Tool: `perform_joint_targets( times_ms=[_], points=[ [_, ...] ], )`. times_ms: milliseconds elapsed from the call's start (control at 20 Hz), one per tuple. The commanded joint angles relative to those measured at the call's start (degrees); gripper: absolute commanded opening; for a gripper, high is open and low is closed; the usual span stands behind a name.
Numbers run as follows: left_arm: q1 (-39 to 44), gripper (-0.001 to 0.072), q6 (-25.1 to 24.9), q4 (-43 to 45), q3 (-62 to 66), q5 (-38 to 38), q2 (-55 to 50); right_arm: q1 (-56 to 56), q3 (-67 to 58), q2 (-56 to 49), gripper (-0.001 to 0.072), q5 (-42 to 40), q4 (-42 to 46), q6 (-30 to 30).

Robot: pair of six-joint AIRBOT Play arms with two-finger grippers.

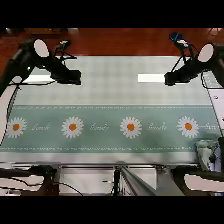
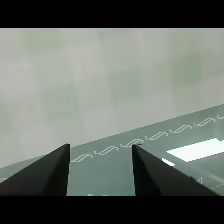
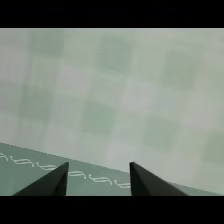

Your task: Fold the shirts.

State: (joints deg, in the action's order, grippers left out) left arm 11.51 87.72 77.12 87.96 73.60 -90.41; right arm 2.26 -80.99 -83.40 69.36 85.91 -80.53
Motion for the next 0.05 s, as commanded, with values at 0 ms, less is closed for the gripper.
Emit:
perform_joint_targets(
  times_ms=[0],
  points=[
    [0.02,0.0469,0.02,0.02,0.07,0.00,-0.04,-0.02,0.00,0.04,0.0461,0.02,-0.02,-0.02]
  ],
)
